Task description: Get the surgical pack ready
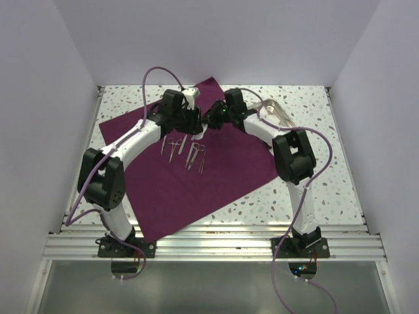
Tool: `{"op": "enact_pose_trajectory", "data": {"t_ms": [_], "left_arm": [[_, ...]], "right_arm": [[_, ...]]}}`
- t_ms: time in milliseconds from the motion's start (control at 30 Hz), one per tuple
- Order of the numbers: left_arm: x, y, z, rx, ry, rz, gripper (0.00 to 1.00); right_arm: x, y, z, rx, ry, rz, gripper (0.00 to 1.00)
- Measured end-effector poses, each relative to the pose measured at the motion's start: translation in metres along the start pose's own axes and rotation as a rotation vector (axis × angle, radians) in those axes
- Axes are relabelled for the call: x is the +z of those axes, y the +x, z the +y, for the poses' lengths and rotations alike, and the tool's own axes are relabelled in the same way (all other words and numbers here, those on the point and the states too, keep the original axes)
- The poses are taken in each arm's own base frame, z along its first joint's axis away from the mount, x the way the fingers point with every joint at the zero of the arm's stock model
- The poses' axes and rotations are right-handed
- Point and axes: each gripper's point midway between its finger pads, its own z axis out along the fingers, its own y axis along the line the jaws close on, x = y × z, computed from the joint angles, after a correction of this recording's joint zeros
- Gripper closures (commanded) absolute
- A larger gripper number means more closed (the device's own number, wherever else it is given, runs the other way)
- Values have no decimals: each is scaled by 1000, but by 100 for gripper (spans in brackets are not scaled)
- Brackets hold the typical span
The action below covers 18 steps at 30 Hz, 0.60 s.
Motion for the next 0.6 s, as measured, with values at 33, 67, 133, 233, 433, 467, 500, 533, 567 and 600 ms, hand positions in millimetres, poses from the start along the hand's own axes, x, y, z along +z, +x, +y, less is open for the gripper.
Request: {"op": "enact_pose_trajectory", "data": {"t_ms": [33, 67, 133, 233, 433, 467, 500, 533, 567, 600], "left_arm": [[-1, 2, 0, 0, -1, 9, 39], [-1, 3, 0, 0, -1, 15, 36], [-3, 1, 0, 2, -2, 16, 30], [-4, -2, 2, -7, -7, 10, 29], [-21, -15, 37, -74, -60, -23, 29], [-26, -16, 47, -94, -77, -31, 29], [-31, -16, 57, -113, -93, -35, 30], [-36, -14, 65, -129, -109, -35, 30], [-40, -10, 74, -145, -124, -33, 30], [-43, -6, 80, -158, -136, -26, 30]], "right_arm": [[1, 2, -4, 6, 4, 3, 83], [1, 3, -9, 12, 12, 6, 83], [1, 4, -20, 23, 33, 12, 83], [-6, -2, -33, 34, 56, 8, 83], [-67, -65, -55, 5, 111, -98, 82], [-85, -84, -60, -12, 128, -142, 82], [-104, -101, -64, -34, 149, -182, 83], [-123, -117, -69, -60, 176, -225, 82], [-143, -133, -76, -83, 211, -272, 82], [-162, -147, -83, -111, 257, -316, 82]]}}
